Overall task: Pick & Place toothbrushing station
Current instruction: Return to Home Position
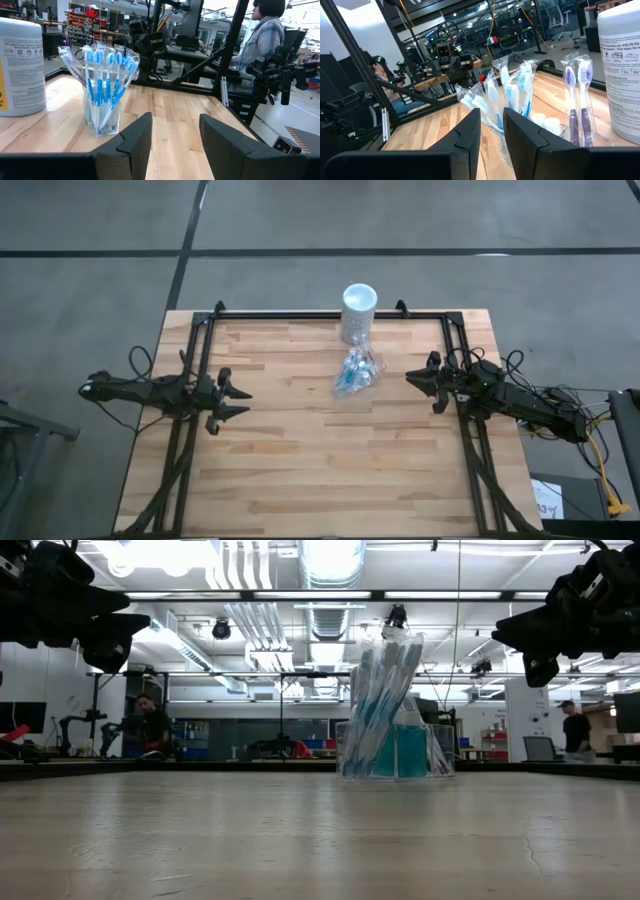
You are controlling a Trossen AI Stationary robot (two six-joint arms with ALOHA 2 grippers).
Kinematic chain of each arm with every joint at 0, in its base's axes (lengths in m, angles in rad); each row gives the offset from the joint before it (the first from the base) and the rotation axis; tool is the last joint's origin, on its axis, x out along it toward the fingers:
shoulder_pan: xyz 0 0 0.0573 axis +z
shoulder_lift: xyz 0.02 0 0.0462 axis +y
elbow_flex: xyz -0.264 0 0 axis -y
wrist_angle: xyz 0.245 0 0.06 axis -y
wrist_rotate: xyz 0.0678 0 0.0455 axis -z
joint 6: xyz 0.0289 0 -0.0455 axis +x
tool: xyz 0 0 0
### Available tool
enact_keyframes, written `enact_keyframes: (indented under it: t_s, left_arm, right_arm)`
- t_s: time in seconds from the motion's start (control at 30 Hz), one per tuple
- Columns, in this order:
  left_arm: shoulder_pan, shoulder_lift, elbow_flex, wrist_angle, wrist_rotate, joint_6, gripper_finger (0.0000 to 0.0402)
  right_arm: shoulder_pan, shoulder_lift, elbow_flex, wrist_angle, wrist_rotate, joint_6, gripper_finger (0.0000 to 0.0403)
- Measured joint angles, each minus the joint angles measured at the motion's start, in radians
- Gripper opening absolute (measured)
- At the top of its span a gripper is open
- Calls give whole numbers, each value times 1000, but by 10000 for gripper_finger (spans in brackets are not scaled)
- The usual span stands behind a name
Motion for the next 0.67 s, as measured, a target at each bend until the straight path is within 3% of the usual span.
enact_keyframes:
  t_s: [0.67]
  left_arm:
    - [0, 0, 0, 0, 0, 0, 170]
  right_arm:
    - [0, 0, 0, 0, 0, 0, 76]
